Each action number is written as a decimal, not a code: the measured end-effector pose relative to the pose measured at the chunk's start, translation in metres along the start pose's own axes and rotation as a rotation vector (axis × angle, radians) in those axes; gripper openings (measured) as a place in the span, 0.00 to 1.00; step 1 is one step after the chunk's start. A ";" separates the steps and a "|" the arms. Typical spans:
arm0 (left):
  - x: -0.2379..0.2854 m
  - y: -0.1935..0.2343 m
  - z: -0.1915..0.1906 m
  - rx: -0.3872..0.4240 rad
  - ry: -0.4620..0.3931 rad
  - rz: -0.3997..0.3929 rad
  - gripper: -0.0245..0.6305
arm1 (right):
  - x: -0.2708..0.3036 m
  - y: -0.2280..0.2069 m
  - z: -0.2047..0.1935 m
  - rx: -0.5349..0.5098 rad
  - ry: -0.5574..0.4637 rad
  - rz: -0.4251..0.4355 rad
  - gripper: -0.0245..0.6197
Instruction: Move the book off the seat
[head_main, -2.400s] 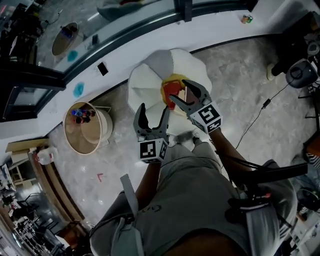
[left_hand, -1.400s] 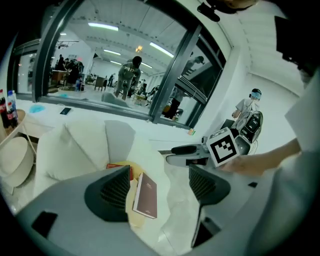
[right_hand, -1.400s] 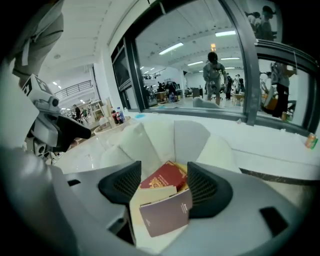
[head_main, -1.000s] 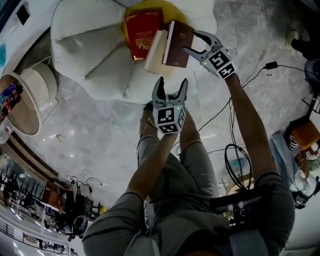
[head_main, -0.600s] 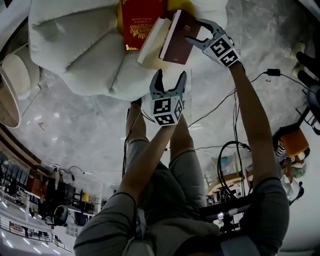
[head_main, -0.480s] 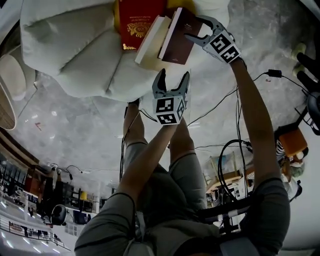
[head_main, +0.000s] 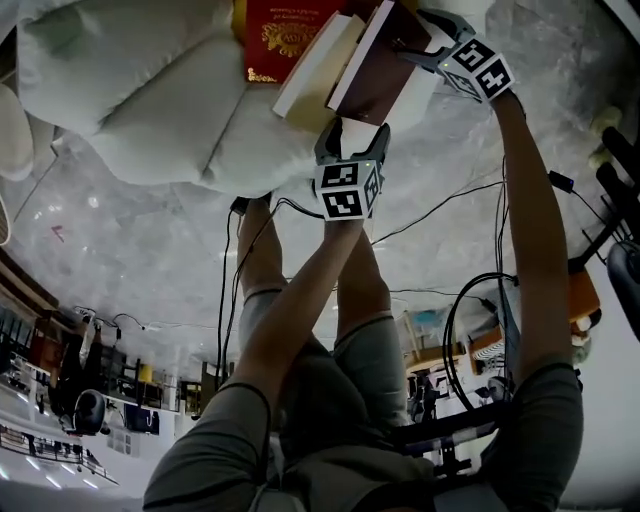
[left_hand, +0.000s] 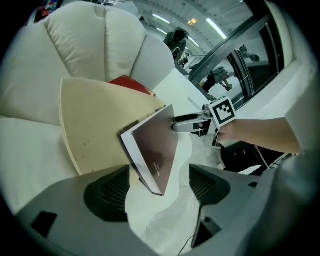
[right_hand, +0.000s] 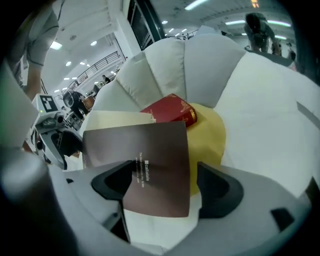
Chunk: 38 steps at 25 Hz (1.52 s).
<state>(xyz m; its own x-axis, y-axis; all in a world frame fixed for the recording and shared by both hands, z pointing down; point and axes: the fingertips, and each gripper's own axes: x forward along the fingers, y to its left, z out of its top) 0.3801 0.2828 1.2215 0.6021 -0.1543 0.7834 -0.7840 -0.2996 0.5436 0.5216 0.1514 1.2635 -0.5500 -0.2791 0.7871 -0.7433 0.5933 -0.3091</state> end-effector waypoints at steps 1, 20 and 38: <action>0.004 0.003 0.001 -0.011 0.014 0.000 0.59 | 0.004 0.001 -0.002 0.029 0.007 0.022 0.64; -0.006 0.015 -0.011 0.166 0.171 0.095 0.60 | -0.001 0.048 -0.012 0.042 0.136 0.277 0.68; -0.235 0.006 0.110 0.620 -0.048 0.202 0.60 | -0.155 0.196 0.142 0.376 -0.396 0.045 0.68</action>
<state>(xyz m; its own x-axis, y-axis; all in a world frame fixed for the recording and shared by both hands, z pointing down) 0.2506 0.2138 1.0077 0.4690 -0.3024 0.8298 -0.6590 -0.7454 0.1009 0.4066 0.2036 1.0051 -0.6319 -0.5654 0.5301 -0.7606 0.3211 -0.5642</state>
